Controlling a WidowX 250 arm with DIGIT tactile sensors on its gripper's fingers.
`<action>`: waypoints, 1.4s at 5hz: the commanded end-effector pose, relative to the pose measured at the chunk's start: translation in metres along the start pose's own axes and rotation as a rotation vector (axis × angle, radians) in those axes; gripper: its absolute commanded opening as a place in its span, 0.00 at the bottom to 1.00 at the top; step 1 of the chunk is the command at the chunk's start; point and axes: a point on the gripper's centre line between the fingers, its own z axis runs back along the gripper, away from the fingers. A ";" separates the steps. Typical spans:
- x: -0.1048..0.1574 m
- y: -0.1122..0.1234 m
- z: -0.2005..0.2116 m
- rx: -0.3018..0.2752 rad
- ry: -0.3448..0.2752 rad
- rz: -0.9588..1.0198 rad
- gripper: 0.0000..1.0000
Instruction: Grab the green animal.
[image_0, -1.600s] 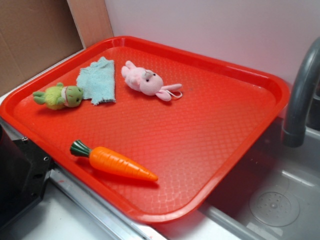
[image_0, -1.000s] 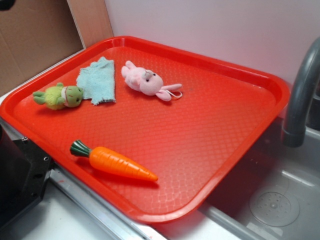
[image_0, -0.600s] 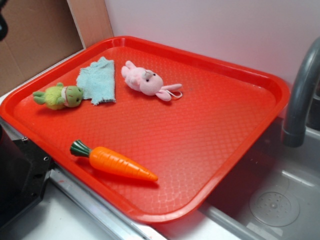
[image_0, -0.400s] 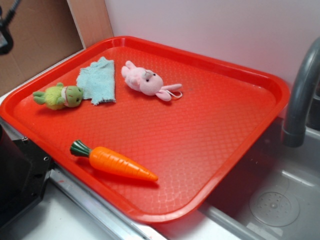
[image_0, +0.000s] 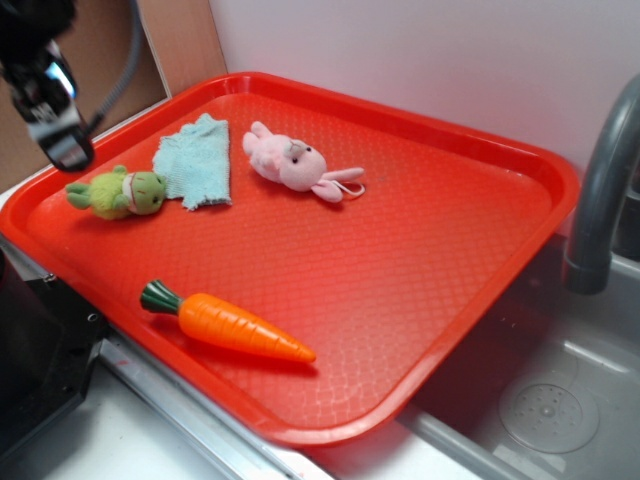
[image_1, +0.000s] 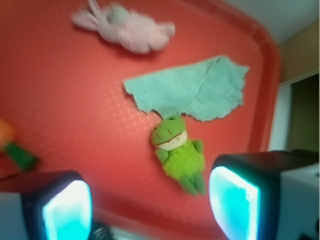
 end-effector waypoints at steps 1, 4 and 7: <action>0.004 0.028 -0.056 0.047 0.026 -0.067 1.00; 0.012 0.045 -0.098 0.007 0.073 -0.165 0.00; 0.050 0.020 -0.024 0.069 0.248 0.175 0.00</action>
